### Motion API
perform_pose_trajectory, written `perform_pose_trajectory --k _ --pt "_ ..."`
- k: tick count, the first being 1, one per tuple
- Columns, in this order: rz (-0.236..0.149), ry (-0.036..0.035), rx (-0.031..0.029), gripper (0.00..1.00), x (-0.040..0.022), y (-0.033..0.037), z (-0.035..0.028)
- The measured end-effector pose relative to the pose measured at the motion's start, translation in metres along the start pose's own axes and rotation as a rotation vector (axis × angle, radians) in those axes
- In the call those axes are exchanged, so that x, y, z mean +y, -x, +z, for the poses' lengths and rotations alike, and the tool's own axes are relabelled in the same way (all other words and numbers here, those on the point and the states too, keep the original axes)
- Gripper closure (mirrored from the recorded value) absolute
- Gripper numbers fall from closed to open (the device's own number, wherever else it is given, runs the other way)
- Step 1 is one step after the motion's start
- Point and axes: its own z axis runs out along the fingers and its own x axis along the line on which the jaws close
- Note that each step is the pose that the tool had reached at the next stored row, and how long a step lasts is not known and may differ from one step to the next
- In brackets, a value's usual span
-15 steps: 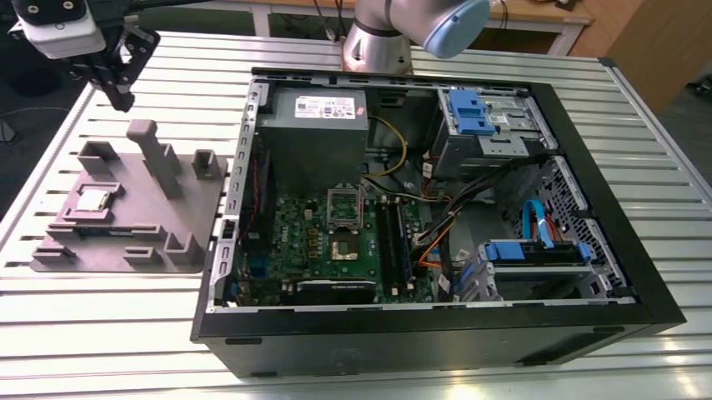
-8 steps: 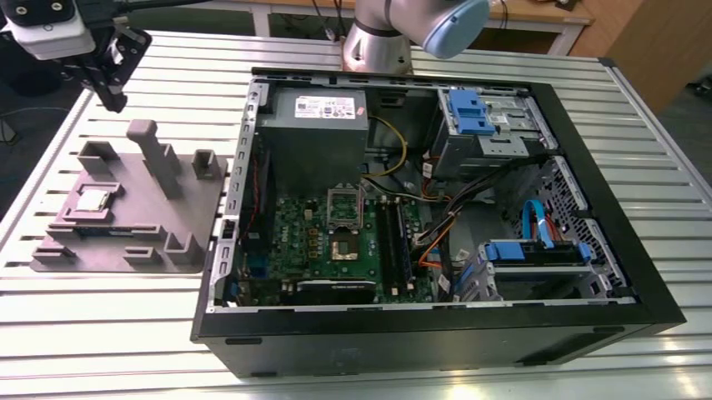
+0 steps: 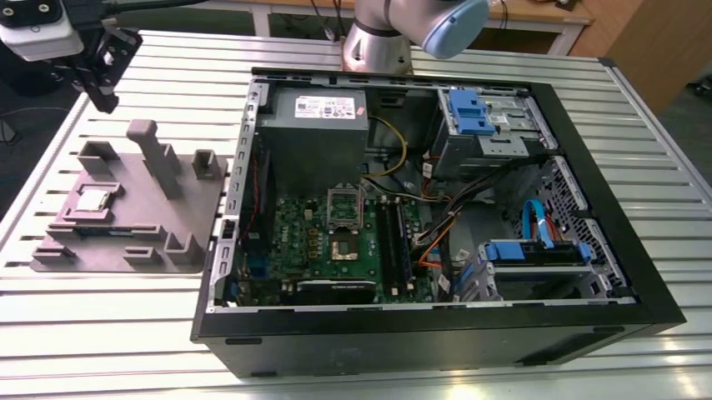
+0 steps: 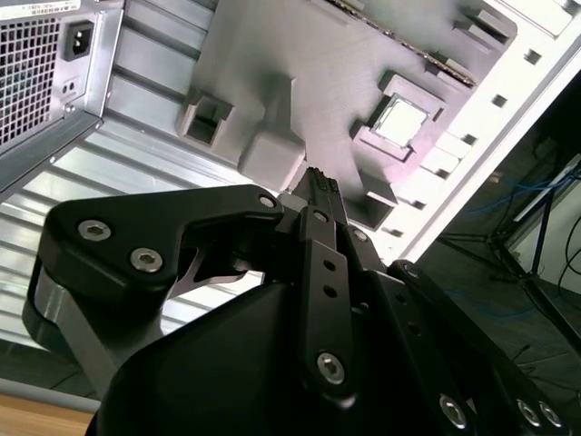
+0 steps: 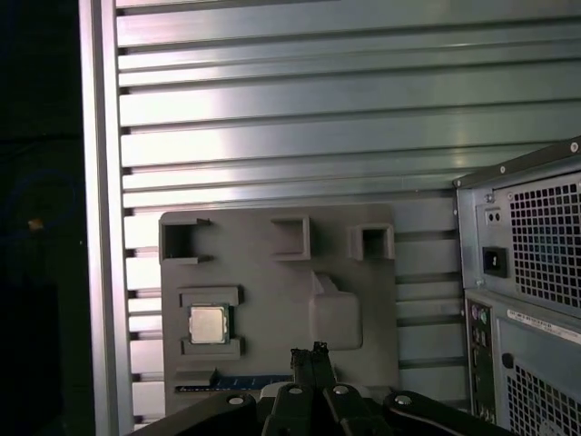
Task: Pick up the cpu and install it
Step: 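Reach for the cpu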
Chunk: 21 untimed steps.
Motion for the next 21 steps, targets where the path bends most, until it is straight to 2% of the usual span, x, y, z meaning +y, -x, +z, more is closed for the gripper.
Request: perform_pose_trajectory --k 10,15,21 --pt "0.000 -0.0006 0.0081 0.90 -0.0015 -0.0183 0.0021" --pt "0.001 -0.0010 0.0124 0.90 -0.0024 -0.0300 0.0032" --pt "0.001 -0.0012 0.0146 0.90 -0.0037 -0.0458 0.0046"
